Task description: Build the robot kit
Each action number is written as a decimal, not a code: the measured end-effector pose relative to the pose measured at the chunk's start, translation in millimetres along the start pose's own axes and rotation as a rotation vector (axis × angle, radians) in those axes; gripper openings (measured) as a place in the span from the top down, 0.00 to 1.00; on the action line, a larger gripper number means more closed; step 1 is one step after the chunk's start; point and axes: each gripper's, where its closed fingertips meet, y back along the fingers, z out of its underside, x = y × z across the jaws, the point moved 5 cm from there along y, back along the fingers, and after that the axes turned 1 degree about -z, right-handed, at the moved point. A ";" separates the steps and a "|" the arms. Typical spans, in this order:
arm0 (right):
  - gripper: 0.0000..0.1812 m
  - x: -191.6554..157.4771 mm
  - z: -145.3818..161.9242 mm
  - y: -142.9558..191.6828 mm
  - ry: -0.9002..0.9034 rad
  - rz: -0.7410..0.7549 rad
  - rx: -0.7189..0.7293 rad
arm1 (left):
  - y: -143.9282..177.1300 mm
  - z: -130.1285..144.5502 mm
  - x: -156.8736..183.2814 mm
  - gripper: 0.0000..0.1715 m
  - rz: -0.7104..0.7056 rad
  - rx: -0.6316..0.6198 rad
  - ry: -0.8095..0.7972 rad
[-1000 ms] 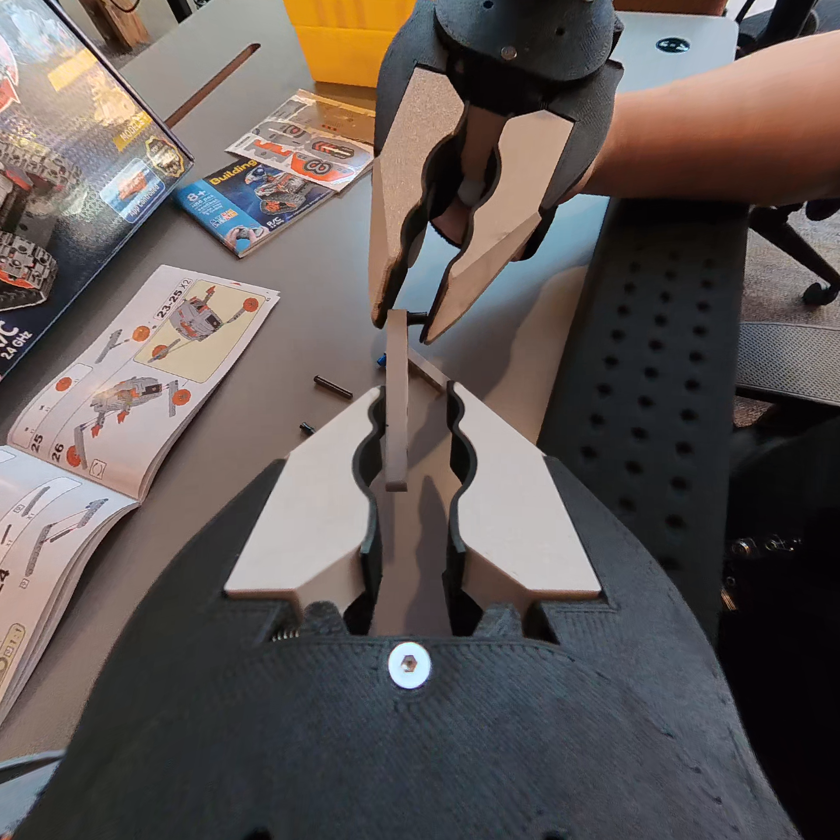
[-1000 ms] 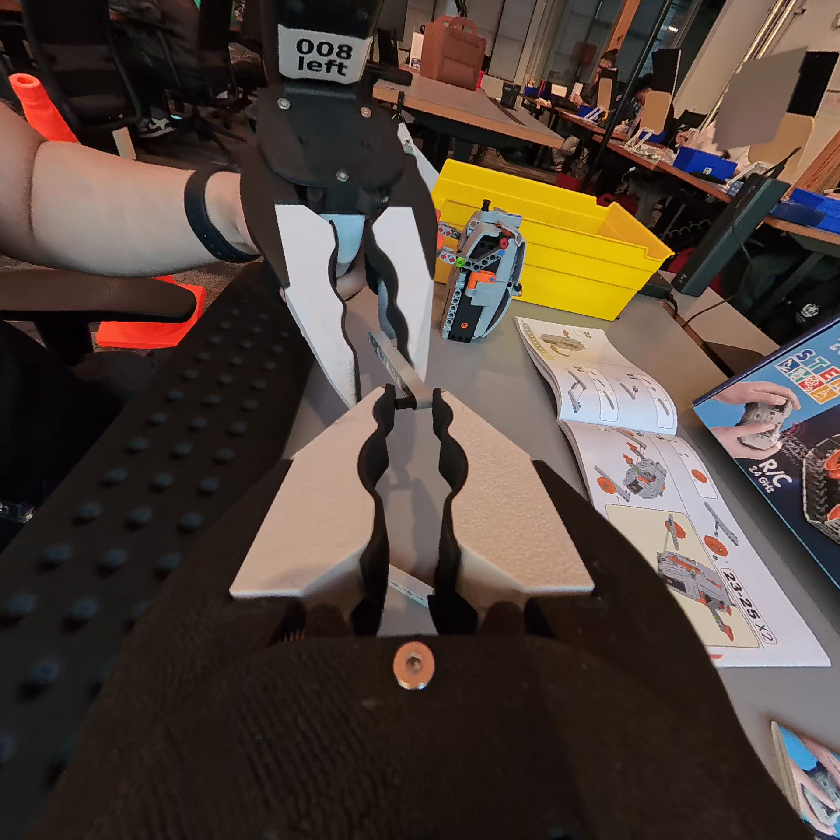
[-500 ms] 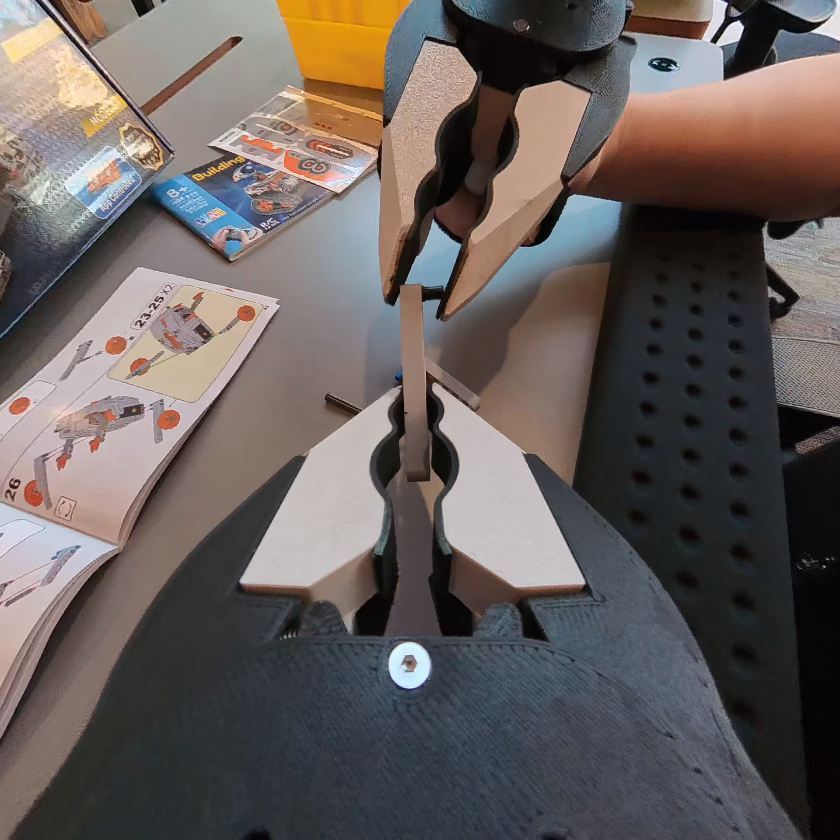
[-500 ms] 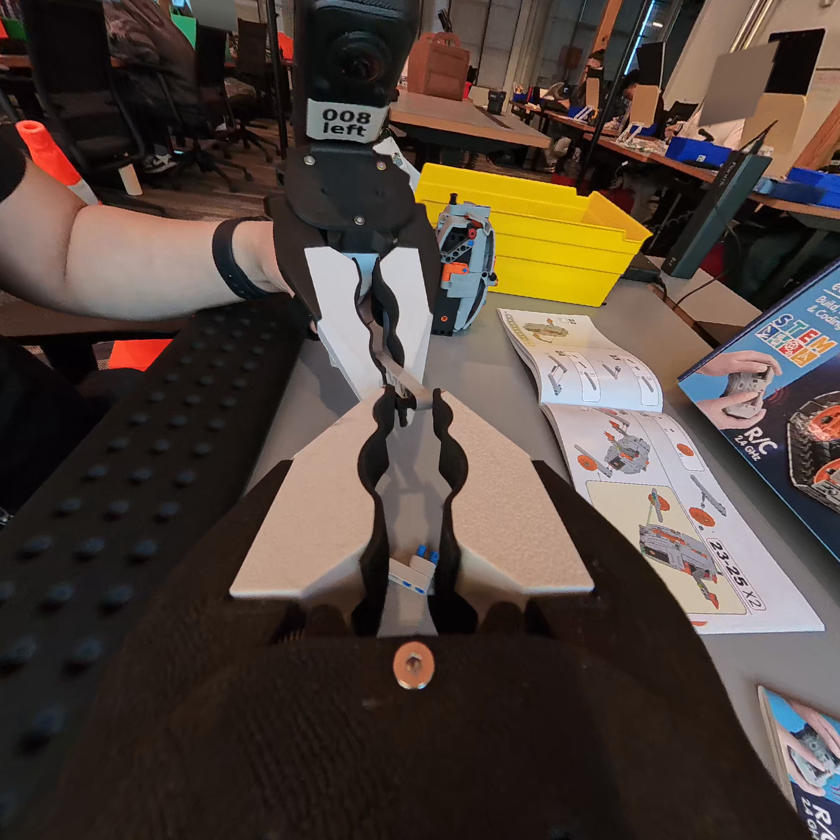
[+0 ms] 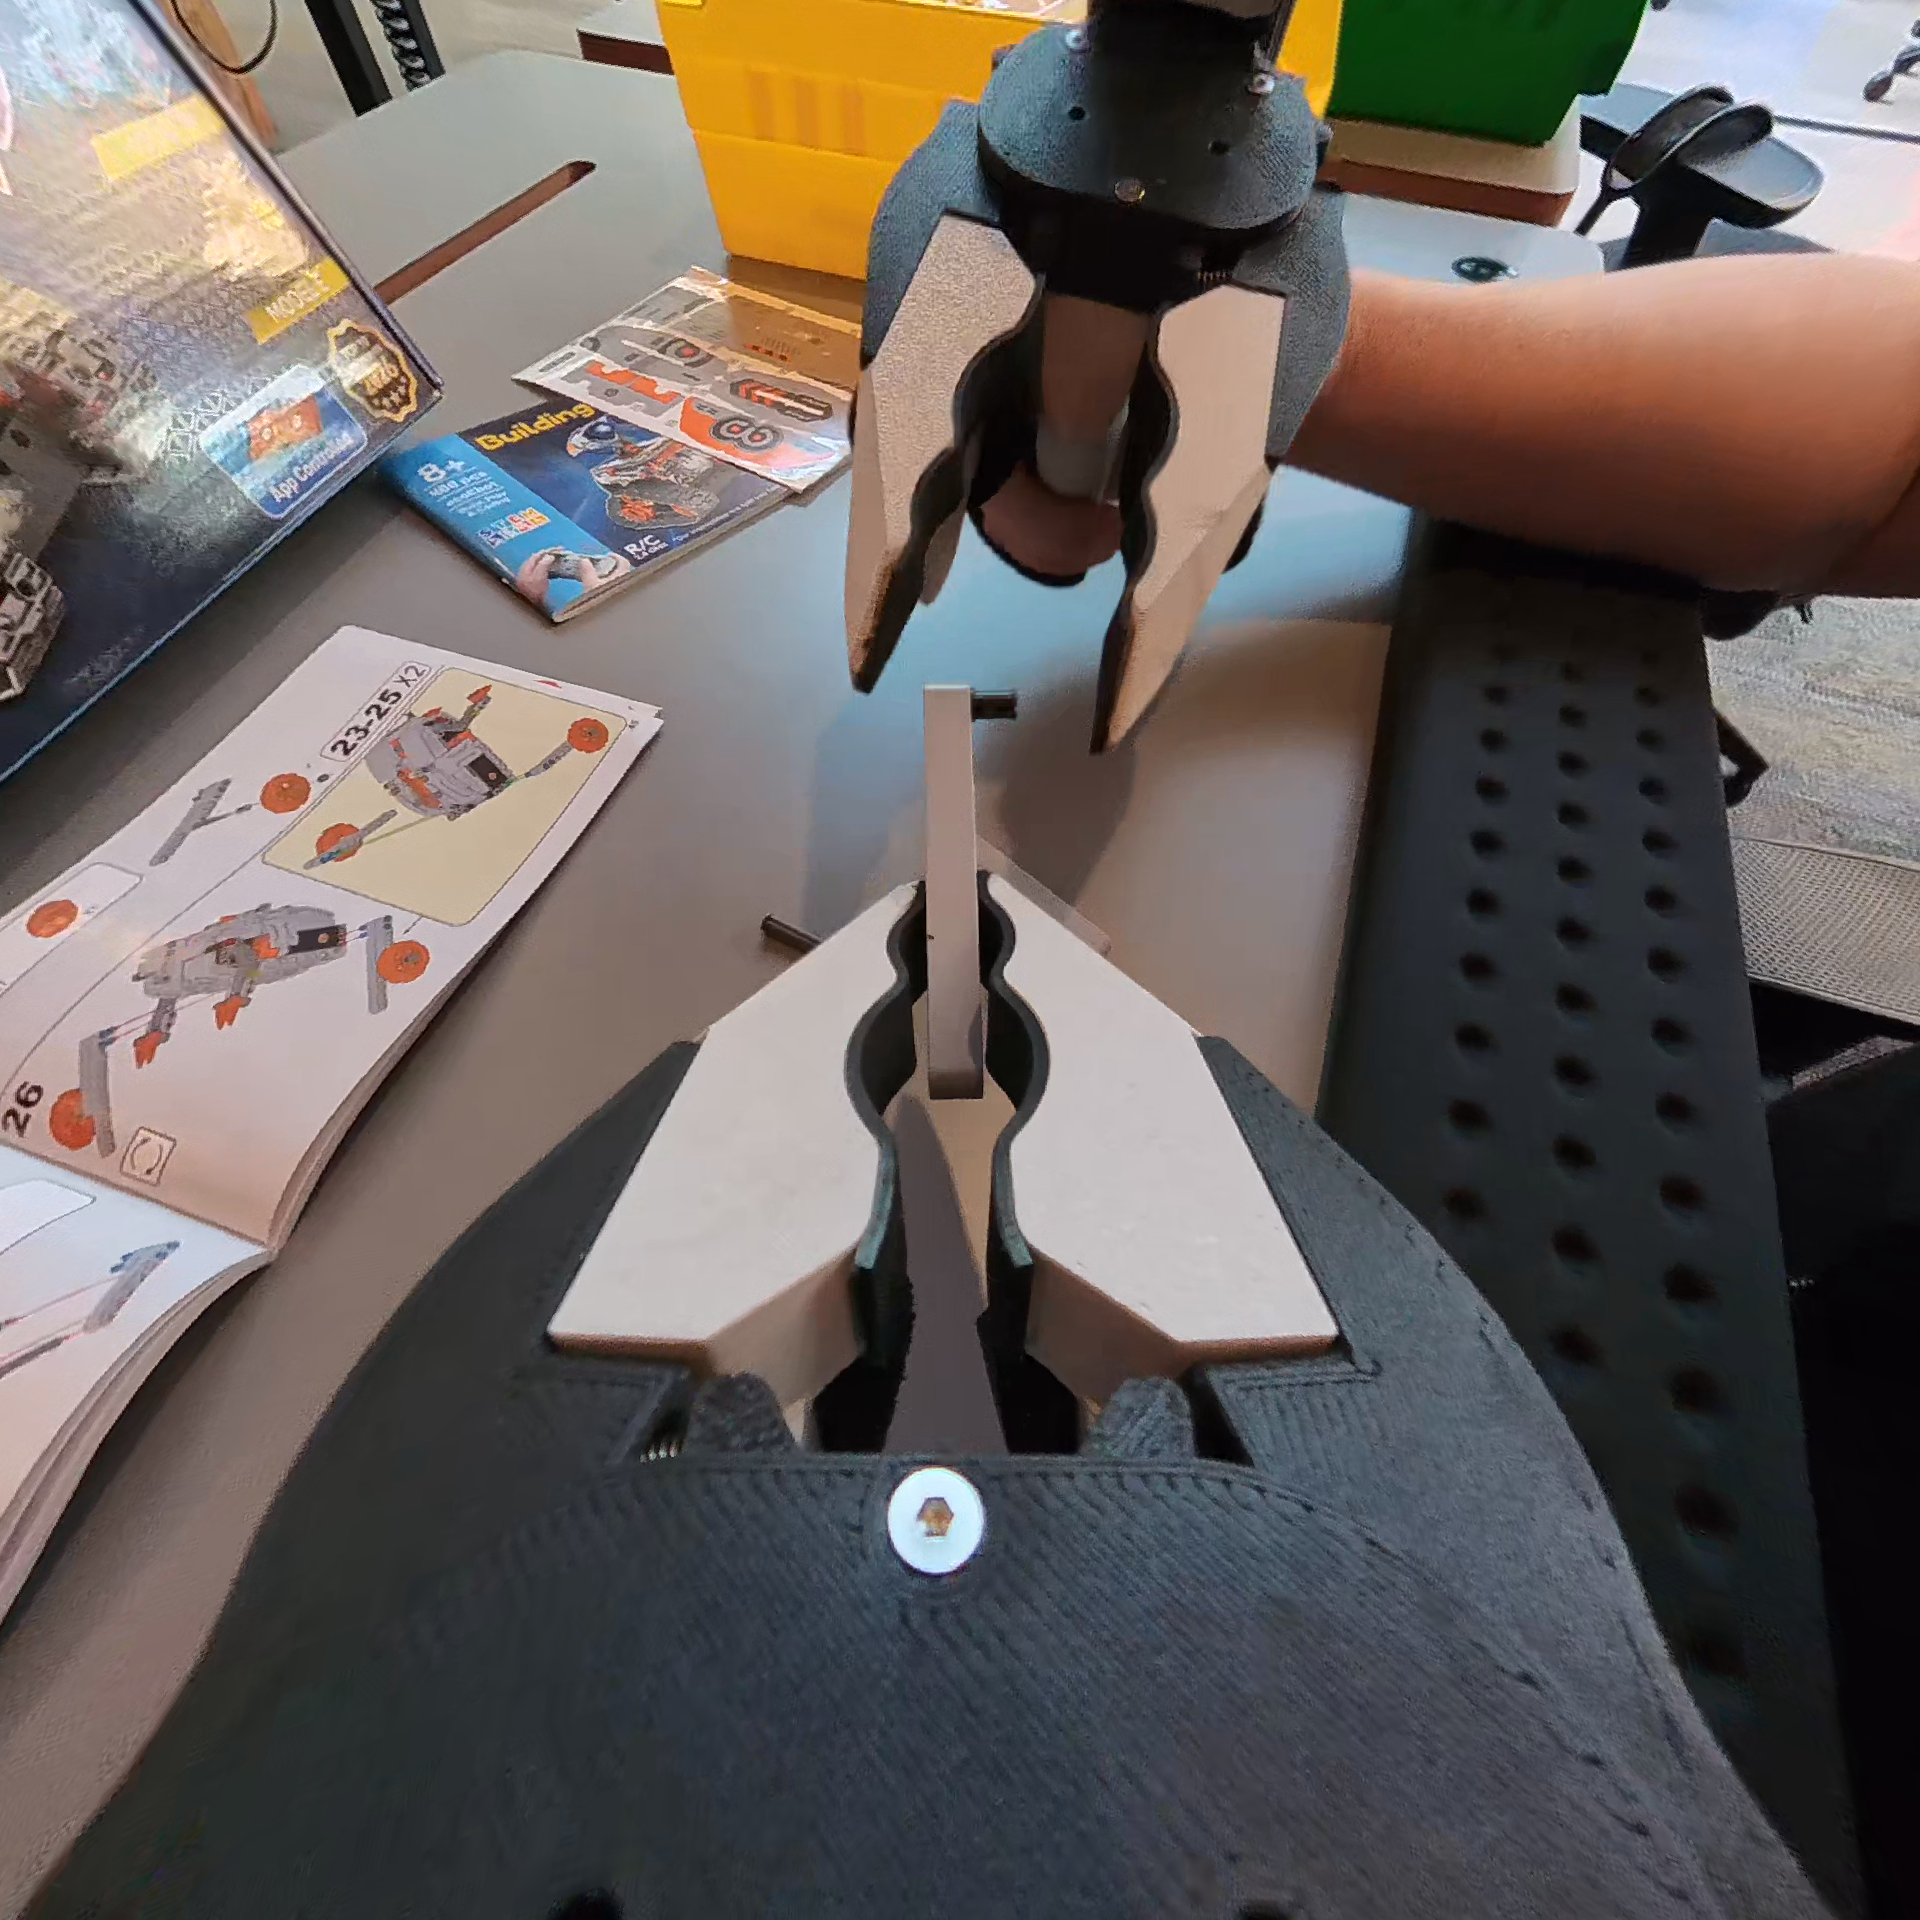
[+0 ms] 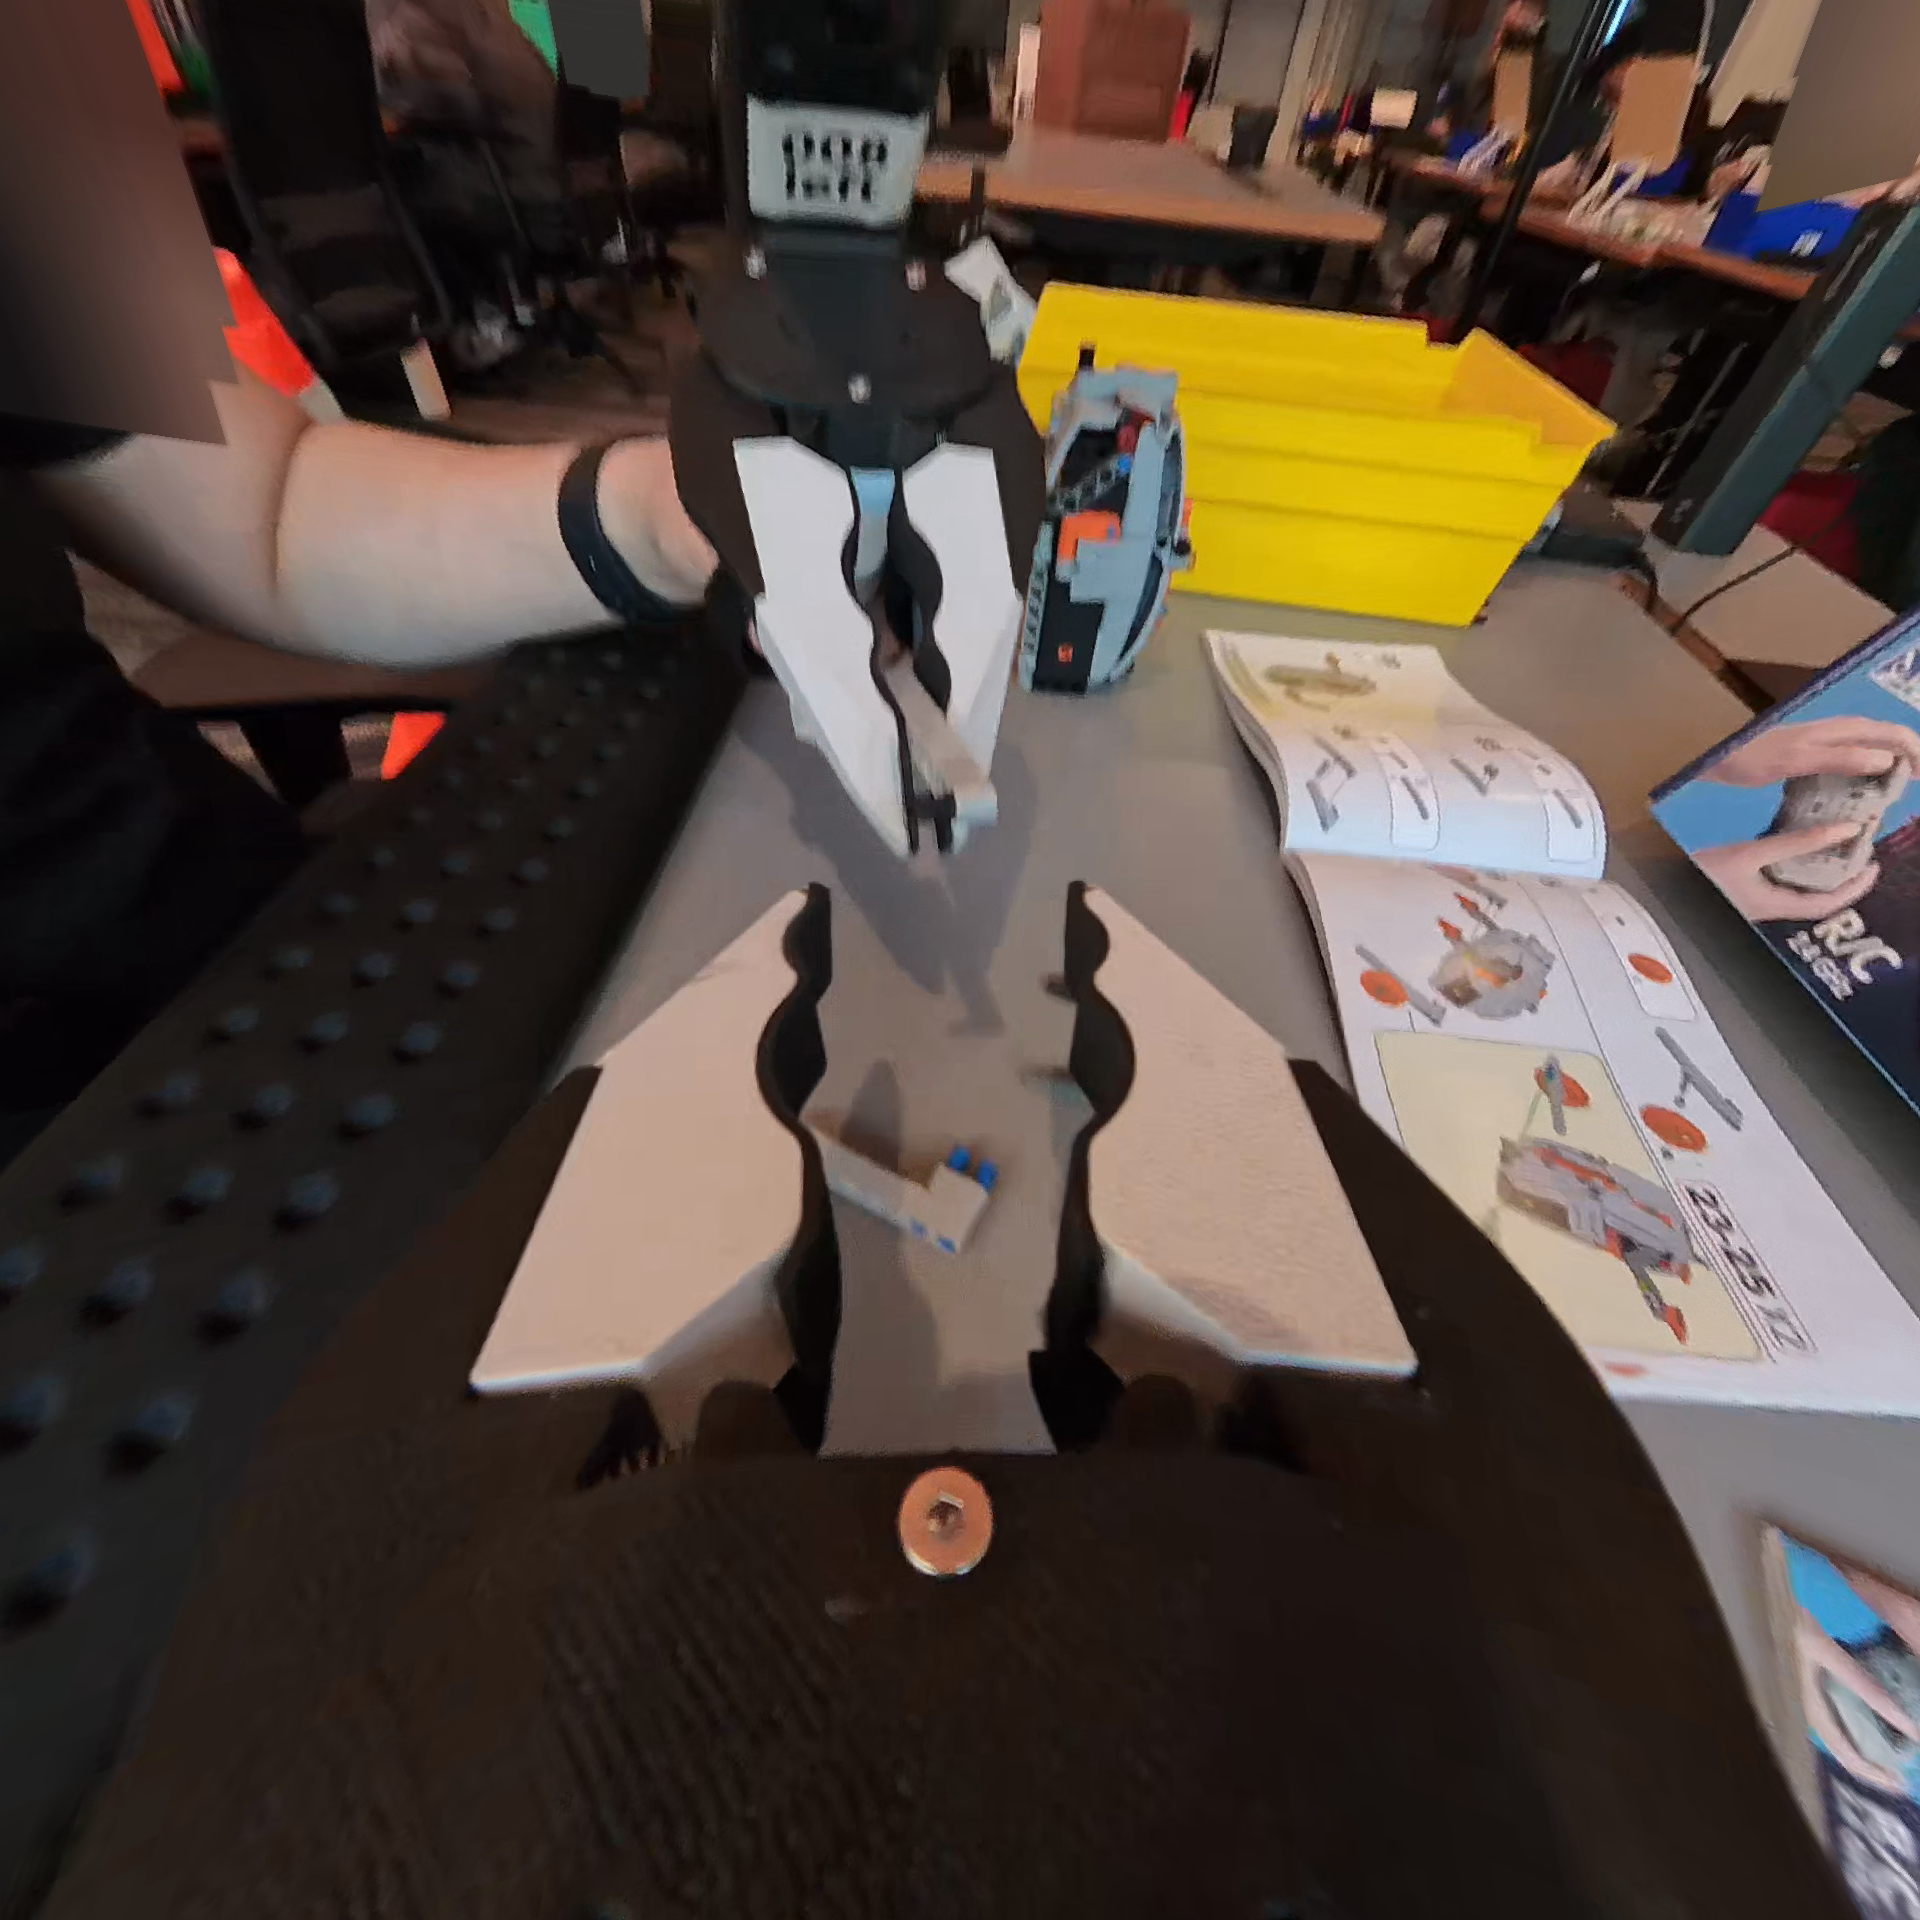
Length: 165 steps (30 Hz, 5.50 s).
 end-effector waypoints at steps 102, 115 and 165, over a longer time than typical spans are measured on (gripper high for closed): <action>0.86 -28.7 64.0 -15.9 0.044 -0.199 -0.416 | -14.6 35.9 1.4 0.96 0.005 -0.128 0.143; 0.86 -4.4 32.6 -10.3 0.064 0.030 -0.269 | -13.8 33.2 -3.2 0.96 0.011 -0.093 0.232; 0.86 -11.6 62.3 -24.1 0.077 0.015 -0.476 | -37.6 41.9 16.1 0.72 -0.037 -0.348 0.130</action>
